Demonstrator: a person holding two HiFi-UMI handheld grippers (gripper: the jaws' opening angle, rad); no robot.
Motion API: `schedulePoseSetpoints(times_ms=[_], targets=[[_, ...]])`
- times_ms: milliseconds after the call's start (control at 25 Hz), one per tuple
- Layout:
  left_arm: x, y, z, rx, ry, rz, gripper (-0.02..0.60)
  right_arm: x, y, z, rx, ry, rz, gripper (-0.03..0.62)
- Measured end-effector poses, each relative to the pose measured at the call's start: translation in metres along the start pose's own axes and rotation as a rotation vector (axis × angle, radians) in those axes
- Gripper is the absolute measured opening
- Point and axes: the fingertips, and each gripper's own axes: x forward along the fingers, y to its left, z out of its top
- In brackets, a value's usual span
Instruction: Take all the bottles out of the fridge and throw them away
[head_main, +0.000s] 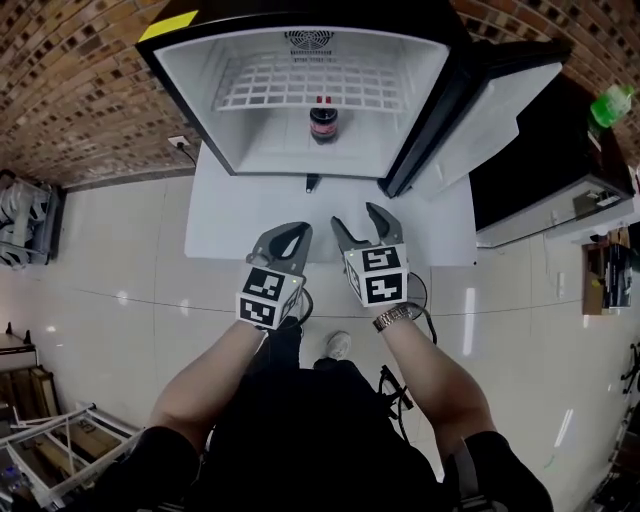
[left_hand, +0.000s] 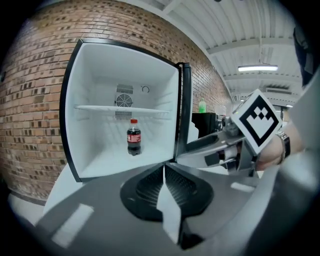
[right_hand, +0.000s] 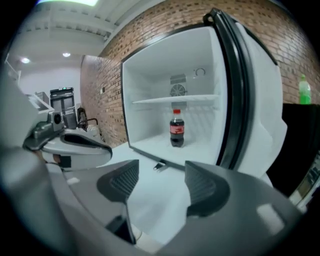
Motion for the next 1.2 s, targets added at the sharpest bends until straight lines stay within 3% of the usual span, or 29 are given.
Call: schedulePoseSetpoints(times_ms=[640,1200], targets=[[0.024,0.098,0.036,0.017,-0.025,-0.014,0.012,0.118,-0.025,0.078,-0.006,-0.012,-0.117,0.291],[0.038,0.138,0.037,0.065,0.008,-0.054,0.012,0.193,-0.055,0.086,0.007,0.046,-0.189,0.311]])
